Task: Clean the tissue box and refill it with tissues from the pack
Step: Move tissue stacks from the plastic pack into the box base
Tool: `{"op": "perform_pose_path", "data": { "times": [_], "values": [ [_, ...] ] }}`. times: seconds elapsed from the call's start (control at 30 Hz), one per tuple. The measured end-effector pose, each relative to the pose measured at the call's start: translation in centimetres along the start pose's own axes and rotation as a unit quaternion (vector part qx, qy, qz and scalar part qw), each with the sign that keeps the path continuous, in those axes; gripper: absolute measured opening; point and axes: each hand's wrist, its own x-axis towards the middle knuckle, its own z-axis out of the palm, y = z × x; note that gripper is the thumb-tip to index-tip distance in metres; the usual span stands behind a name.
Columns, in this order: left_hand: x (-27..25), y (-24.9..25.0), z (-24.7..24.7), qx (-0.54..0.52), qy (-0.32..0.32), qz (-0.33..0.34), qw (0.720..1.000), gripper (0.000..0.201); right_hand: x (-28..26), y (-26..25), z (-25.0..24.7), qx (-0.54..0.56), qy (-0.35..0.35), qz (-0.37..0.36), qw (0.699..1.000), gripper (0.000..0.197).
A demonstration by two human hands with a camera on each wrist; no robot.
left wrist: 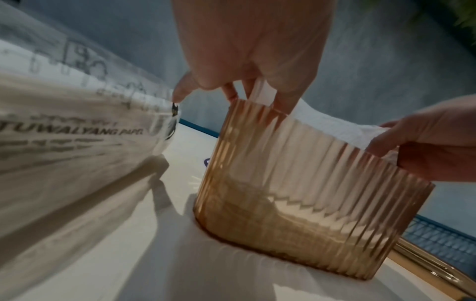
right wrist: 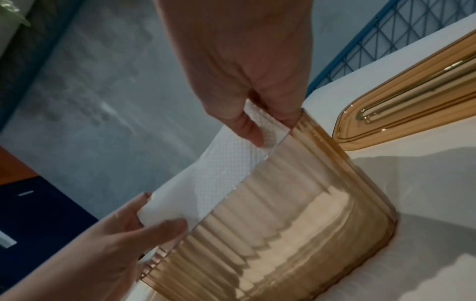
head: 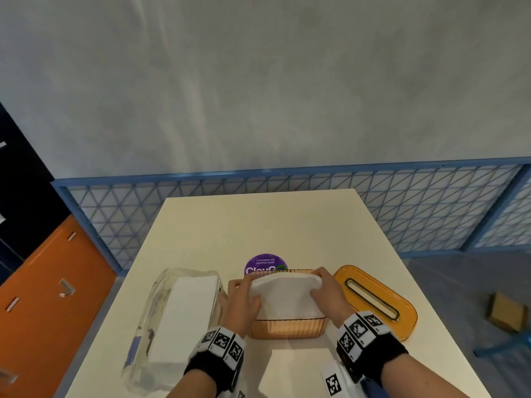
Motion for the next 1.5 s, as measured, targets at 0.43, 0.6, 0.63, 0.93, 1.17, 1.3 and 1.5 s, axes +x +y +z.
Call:
{"op": "perform_pose_path", "data": {
  "times": [0.43, 0.6, 0.63, 0.93, 1.17, 1.3, 1.5],
  "values": [
    [2.0, -1.9, 0.3, -0.019, 0.047, 0.021, 0.999, 0.029, 0.7, -1.2, -1.2, -0.076, -0.002, -0.03, 0.997, 0.034],
    [3.0, -0.2, 0.0, 0.118, -0.023, -0.046, 0.992, 0.037, 1.5, -1.5, -0.8, -0.175, -0.059, 0.003, 0.983, 0.035],
    [3.3, 0.2, 0.0, 0.15, -0.031, -0.054, 0.987, 0.038, 1.6, -1.4, -0.3, -0.204, -0.066, 0.005, 0.977, 0.038],
    [2.7, 2.8, 0.3, 0.391, -0.049, -0.018, 0.919, 0.045, 0.4, -1.0, 1.6, -0.378, -0.021, -0.059, 0.924, 0.065],
    [3.7, 2.3, 1.4, 0.356, -0.231, 0.124, 0.897, 0.051, 0.8, -1.7, 1.2, -0.477, -0.092, -0.167, 0.858, 0.041],
    [4.8, 1.5, 1.9, 0.321, -0.305, 0.066, 0.894, 0.054, 1.6, -1.1, 1.4, -0.503, -0.197, -0.104, 0.835, 0.031],
    [6.3, 0.0, 4.3, 0.277, -0.257, 0.013, 0.925, 0.058, 2.8, -1.1, 1.7, -0.544, -0.242, -0.076, 0.8, 0.033]
  ]
}}
